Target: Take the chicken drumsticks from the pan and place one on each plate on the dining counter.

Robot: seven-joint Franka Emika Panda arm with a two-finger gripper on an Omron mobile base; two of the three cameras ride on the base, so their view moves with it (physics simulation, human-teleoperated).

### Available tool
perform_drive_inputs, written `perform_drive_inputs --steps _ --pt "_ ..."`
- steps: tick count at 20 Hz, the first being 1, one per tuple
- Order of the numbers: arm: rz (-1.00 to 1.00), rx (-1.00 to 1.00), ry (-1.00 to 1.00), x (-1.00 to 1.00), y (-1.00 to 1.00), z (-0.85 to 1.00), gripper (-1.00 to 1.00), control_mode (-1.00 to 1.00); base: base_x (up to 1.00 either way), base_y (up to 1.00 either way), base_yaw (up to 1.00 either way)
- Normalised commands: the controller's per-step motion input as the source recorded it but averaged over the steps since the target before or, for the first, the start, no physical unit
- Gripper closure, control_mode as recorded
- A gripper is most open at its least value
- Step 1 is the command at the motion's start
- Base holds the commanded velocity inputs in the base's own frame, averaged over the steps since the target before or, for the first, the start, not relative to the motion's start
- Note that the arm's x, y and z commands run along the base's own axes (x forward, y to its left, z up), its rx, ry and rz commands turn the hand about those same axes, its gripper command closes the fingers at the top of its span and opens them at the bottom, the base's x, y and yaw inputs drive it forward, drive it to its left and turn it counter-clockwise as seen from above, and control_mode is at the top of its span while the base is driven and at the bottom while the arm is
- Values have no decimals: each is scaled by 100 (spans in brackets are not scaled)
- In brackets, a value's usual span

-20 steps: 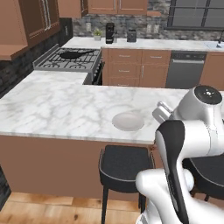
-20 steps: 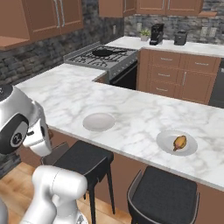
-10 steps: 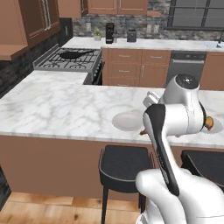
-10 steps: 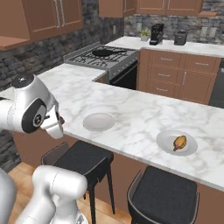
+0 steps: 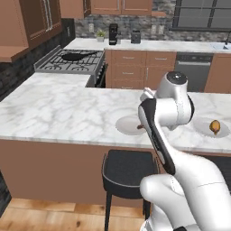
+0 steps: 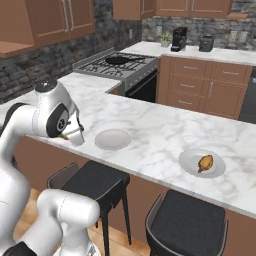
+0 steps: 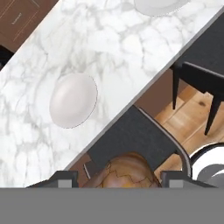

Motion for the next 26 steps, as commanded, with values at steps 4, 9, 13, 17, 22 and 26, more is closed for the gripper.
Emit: perform_drive_inputs --steps 4,9,13,17,22,26 --pt "0 0 3 64 0 -39 100 -100 0 0 0" --pt "0 0 3 59 -1 -39 100 -100 0 0 0" --pt "0 3 0 51 -16 -40 100 -100 0 0 0" --pt "0 6 0 54 -25 -43 100 -100 0 0 0" --pt "0 3 2 60 -12 -45 100 -100 0 0 0" --pt "0 0 5 65 -1 -47 100 -100 0 0 0"
